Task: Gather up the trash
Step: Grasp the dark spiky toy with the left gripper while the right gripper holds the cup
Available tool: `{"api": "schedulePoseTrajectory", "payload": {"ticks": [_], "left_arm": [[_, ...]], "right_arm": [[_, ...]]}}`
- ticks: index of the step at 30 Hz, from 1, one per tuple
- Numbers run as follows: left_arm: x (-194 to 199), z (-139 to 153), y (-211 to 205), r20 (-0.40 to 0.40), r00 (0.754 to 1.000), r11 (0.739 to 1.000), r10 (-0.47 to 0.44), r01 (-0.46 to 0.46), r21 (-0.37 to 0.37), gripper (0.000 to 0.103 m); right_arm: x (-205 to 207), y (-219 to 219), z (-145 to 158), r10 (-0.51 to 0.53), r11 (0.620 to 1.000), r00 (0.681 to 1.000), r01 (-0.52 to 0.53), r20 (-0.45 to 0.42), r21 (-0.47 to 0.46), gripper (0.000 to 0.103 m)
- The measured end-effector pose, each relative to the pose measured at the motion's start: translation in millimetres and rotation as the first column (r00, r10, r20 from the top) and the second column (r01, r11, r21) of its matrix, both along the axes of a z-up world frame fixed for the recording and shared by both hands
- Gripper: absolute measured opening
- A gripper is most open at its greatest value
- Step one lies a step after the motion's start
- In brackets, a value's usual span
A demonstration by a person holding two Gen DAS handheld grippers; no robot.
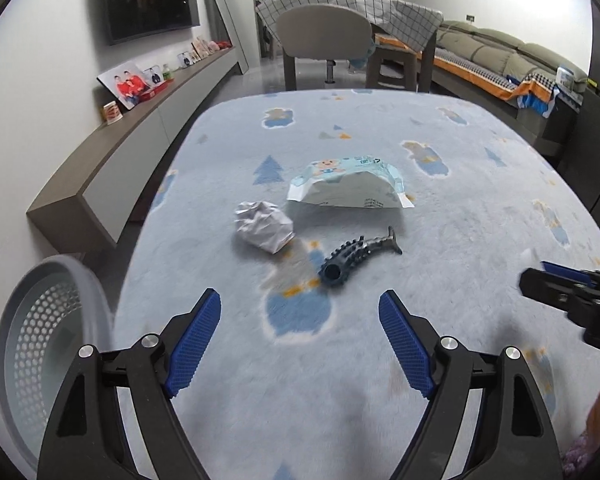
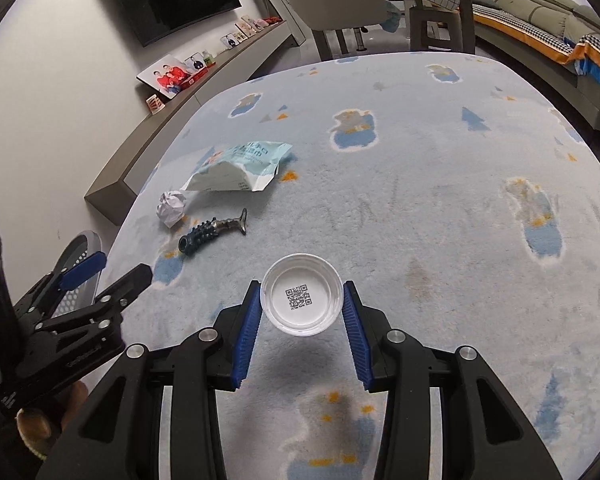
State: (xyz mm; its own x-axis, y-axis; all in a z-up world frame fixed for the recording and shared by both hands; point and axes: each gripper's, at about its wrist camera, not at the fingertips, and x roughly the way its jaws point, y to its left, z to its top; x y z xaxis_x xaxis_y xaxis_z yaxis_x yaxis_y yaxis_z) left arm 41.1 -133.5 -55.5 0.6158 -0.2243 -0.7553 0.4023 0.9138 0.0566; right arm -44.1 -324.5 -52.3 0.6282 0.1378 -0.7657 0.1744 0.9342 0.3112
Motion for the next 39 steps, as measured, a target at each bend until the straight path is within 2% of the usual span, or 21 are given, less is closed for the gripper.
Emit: {"api": "schedulePoseTrajectory", "payload": {"ticks": [11,13,16,18,19,20,21,23,30,39], "left_arm": [[32.8,-24.9,-39.0,-0.061,0.998,0.998,-0.021,0.025,0.06,0.08],[37.0,-28.3,-45.4,-0.073,0.997,0.997,-0.036,0.041,0.068,0.075],[39.2,-30.7,-50.3,-0.084,0.995,0.997,-0.053,0.058,0.053,0.066],[38.0,-30.5,-52.3,-0.091,0.993,0.997,-0.072,0.075,0.034,0.051],[36.0,-30.2,-53.4,-0.092,0.992,0.996,-0.081,0.084,0.028,0.048],[33.7,-29.9,-54.7,-0.09,0.992,0.996,-0.086,0.089,0.027,0.041],[30.6,-29.5,-55.4,-0.09,0.991,0.995,-0.096,0.098,0.022,0.027],[24.0,-28.3,-56.4,-0.089,0.99,0.994,-0.106,0.107,0.015,0.021],[2.1,-24.4,-45.5,-0.102,0.99,0.995,-0.097,0.095,-0.022,0.021],[-23.8,-0.7,0.6,-0.054,0.998,0.999,-0.021,0.019,-0.033,0.021]], "right_arm": [[0.1,-20.6,14.7,-0.021,0.997,1.0,0.019,0.023,0.073,0.039],[-0.3,-21.5,15.8,-0.019,0.997,1.0,0.017,0.022,0.076,0.039],[-0.4,-23.8,15.6,-0.024,0.996,1.0,0.022,0.02,0.084,0.039],[-0.1,-24.8,15.1,-0.026,0.996,0.999,0.024,0.019,0.088,0.039],[-0.3,-25.1,14.6,-0.026,0.996,0.999,0.024,0.018,0.087,0.039],[-0.1,-25.2,14.3,-0.027,0.996,0.999,0.025,0.017,0.086,0.039],[0.1,-25.2,13.7,-0.027,0.996,1.0,0.026,0.016,0.085,0.039],[0.2,-25.1,12.9,-0.029,0.996,1.0,0.028,0.012,0.083,0.039],[2.3,-22.1,10.8,-0.029,0.997,1.0,0.029,0.006,0.068,0.039],[8.9,1.3,15.2,0.007,0.998,1.0,-0.007,0.006,0.056,0.039]]}}
